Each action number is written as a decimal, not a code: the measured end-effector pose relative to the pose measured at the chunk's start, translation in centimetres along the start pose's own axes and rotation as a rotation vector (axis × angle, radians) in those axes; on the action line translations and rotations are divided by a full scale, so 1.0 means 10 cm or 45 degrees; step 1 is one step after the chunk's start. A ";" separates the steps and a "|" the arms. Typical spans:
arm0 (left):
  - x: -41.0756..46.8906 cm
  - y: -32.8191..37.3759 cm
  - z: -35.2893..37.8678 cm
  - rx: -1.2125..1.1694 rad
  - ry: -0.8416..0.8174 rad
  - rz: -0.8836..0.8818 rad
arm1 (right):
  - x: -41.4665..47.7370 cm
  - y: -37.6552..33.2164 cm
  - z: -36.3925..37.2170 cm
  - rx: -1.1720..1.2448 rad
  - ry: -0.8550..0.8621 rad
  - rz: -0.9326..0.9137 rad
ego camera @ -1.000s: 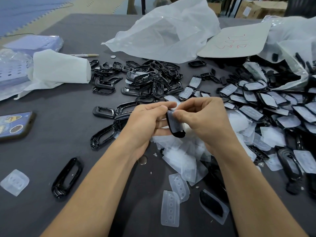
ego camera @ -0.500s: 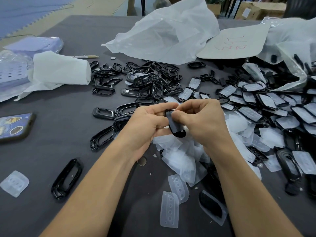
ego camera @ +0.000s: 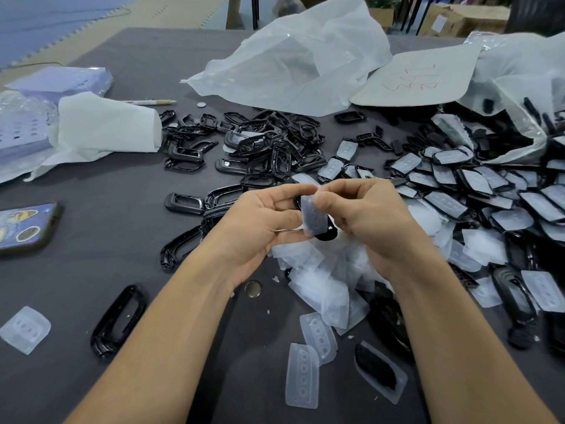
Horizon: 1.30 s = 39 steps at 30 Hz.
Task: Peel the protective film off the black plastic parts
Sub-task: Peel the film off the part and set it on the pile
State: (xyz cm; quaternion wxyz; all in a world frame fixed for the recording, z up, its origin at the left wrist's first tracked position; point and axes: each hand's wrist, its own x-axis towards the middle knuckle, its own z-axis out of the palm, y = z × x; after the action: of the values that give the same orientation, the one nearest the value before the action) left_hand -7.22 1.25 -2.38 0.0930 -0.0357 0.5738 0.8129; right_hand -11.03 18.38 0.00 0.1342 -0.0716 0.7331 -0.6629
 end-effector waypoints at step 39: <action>-0.04 0.03 0.11 0.080 0.396 0.124 | 0.00 0.05 0.04 -0.227 0.126 -0.144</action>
State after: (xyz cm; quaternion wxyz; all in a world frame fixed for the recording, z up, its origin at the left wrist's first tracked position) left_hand -6.79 2.11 -1.70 -0.0352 -0.1303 0.6075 0.7828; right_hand -10.89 18.03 -0.57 0.0535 -0.0917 0.7898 -0.6041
